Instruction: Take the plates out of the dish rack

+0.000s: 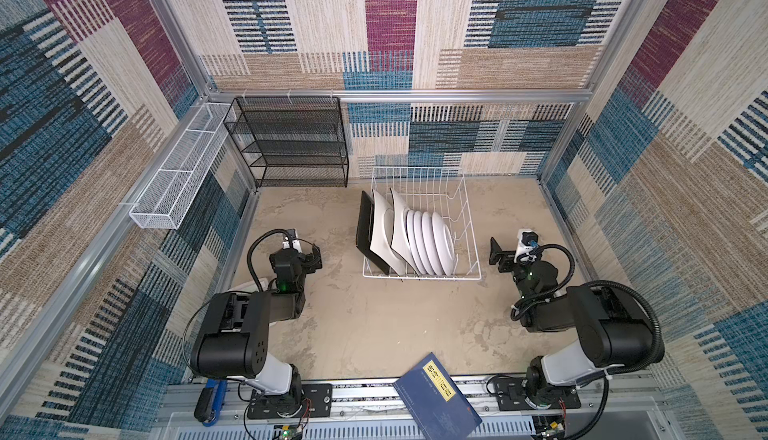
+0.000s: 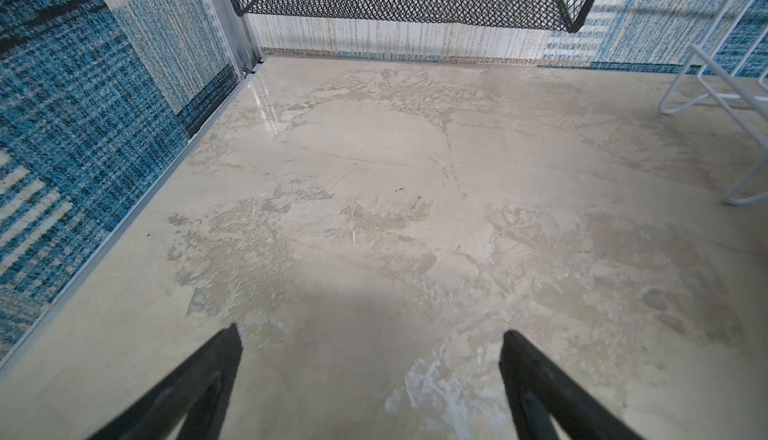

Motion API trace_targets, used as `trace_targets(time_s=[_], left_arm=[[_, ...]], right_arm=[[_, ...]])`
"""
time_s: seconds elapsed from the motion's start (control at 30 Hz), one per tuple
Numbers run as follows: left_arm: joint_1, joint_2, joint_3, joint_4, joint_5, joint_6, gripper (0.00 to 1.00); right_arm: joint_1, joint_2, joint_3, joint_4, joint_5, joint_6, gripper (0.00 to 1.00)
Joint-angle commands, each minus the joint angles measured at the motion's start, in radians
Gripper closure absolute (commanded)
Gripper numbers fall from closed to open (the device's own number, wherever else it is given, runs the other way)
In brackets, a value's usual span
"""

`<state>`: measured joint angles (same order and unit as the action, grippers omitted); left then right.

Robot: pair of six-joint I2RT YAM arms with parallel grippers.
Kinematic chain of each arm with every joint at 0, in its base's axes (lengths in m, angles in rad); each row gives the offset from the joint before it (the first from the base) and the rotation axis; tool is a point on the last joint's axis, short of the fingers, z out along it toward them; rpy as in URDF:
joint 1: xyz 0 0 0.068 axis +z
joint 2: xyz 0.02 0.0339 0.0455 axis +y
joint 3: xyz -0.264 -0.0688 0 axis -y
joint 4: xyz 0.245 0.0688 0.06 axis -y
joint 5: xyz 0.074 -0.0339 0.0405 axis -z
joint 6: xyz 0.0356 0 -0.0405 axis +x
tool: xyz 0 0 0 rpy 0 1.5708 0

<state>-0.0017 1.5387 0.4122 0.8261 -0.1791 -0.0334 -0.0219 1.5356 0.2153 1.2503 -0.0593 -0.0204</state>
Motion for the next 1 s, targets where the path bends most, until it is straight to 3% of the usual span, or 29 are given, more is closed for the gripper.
trace_targets(time_s=[0.0,0.23,0.37,0.73,0.87,0.97], left_arm=[[0.003,0.000,0.008,-0.002,0.010,0.008,0.01],[0.003,-0.003,0.004,0.004,0.014,0.009,0.01],[0.002,-0.035,-0.009,0.007,0.026,0.022,0.01],[0.002,-0.509,0.056,-0.433,-0.026,0.004,0.00],[0.002,-0.580,0.150,-0.607,-0.039,0.015,0.00],[0.001,-0.580,0.264,-0.773,0.010,0.029,0.00]], right_arm=[[-0.001,0.000,0.003,0.014,-0.006,-0.003,0.01],[0.000,-0.006,0.002,0.015,-0.010,-0.006,0.01],[0.000,-0.061,0.032,-0.078,-0.020,-0.009,0.01],[0.000,-0.331,0.109,-0.388,0.045,0.024,0.01],[0.000,-0.395,0.191,-0.567,0.070,0.047,0.01],[0.000,-0.418,0.271,-0.699,0.057,0.046,0.01]])
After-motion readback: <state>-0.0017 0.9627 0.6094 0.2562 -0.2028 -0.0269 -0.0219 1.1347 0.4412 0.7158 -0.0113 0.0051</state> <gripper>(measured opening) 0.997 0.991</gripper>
